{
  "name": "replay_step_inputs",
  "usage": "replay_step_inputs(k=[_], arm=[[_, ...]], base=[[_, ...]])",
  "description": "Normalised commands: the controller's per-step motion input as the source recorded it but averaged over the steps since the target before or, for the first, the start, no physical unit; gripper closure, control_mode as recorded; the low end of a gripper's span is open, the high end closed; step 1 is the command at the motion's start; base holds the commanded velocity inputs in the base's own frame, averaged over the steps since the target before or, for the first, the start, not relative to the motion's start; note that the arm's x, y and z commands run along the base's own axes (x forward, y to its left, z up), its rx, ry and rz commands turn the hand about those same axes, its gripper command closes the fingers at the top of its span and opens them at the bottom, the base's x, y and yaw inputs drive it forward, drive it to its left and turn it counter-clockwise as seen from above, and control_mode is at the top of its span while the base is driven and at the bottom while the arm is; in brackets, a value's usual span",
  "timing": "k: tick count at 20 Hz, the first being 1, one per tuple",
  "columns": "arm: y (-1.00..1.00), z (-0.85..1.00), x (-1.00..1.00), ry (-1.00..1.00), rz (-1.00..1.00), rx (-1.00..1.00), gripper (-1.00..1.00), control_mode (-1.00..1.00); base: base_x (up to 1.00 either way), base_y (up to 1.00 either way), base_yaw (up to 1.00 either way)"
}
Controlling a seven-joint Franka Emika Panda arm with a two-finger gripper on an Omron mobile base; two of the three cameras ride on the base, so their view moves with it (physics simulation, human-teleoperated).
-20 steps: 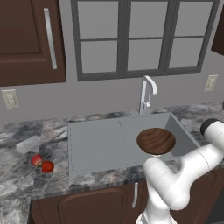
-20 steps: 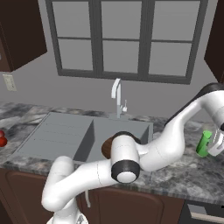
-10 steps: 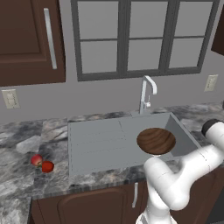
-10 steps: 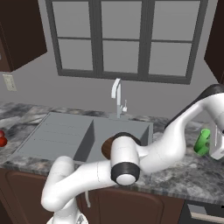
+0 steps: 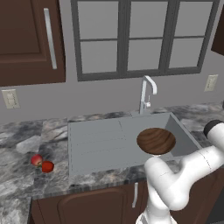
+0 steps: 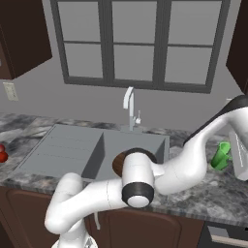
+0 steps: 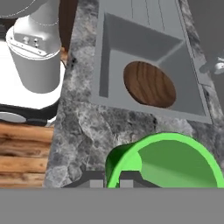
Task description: Remove the bell pepper and apple from the sink. Then move the bowl and cup from the counter to the sink for washing.
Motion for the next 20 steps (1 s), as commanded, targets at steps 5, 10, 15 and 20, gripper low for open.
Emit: replay_step_inputs(k=[5,10,15,20], arm=[[0.49,-0.34,-0.25,-0.14,0.04,-0.36,1.0,-1.0],[0.49,-0.42,-0.28,-0.15,0.03,-0.34,1.0,-1.0],[0.43,-0.5,-0.36,-0.16,0.03,-0.25,1.0,-1.0],[0.47,-0.48,-0.33,-0.18,0.02,-0.22,1.0,-1.0]], base=[[0.0,0.0,0.0],[0.0,0.0,0.0],[0.0,0.0,0.0],[0.0,0.0,0.0]])
